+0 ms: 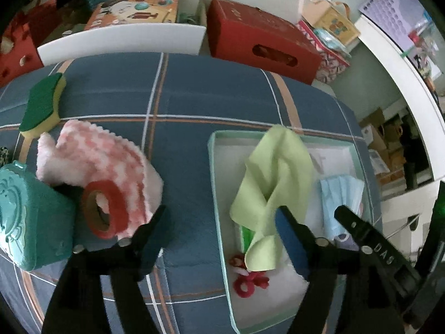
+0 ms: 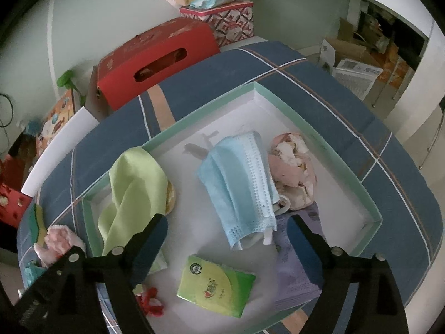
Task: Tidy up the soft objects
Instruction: 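Withdraw both tools from the tray toward the pile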
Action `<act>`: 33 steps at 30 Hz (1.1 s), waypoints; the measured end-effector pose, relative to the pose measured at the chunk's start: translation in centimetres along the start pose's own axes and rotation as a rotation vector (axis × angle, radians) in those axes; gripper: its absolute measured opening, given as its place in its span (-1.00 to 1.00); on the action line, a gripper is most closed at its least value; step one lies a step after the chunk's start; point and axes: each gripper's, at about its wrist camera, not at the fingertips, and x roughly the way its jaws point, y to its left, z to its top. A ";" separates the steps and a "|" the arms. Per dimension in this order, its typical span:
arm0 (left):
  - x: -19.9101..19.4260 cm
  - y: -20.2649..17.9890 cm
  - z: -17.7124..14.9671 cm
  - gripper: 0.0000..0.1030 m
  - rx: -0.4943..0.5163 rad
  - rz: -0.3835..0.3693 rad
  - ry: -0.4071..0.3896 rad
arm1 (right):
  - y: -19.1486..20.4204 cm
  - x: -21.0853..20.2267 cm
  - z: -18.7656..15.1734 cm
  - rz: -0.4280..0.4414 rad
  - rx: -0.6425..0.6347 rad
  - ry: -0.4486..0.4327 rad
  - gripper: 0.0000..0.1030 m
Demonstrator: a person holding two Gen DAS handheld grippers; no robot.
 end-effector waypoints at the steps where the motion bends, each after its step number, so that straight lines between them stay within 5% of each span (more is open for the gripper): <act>1: -0.2 0.2 0.1 0.54 -0.005 0.004 -0.008 | 0.2 0.0 0.0 0.001 -0.009 -0.001 0.75; 15: -6.6 6.7 1.3 0.66 -0.145 0.098 -0.165 | 6.1 -1.8 -1.2 0.090 -0.148 -0.063 0.75; 25: -12.0 14.7 0.8 0.67 -0.285 0.290 -0.280 | 11.5 -2.4 -3.2 0.171 -0.281 -0.065 0.75; 33: -13.7 20.4 -1.0 0.67 -0.425 0.364 -0.290 | 15.8 -2.5 -5.6 0.244 -0.372 -0.051 0.75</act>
